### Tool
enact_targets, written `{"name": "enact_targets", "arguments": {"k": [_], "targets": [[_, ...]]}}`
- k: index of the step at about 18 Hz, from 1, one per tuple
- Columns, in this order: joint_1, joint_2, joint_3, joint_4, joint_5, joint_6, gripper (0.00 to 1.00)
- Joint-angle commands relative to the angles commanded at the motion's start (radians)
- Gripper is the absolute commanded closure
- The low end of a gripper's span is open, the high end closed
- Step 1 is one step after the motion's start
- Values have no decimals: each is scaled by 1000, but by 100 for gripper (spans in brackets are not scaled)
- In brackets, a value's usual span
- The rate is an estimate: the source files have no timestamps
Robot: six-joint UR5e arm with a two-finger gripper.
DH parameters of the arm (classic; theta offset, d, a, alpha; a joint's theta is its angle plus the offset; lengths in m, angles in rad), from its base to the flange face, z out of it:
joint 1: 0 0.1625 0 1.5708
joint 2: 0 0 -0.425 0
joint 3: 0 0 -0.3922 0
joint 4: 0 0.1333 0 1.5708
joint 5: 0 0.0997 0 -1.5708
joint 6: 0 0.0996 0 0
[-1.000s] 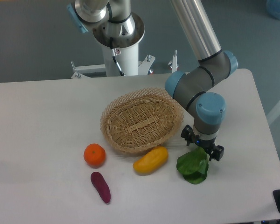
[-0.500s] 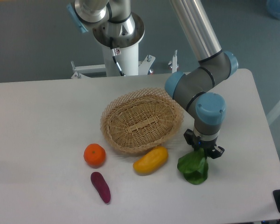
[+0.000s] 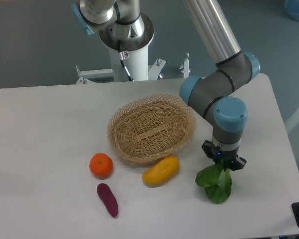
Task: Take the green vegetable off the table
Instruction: 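Lift the grasped bok choy up off the table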
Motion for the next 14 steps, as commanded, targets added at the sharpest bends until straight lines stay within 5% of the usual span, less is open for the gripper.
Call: {"name": "enact_targets", "arguments": {"k": [8, 14], "targets": [[9, 2, 143, -209, -3, 12, 78], [37, -20, 265, -284, -55, 14, 77]]}}
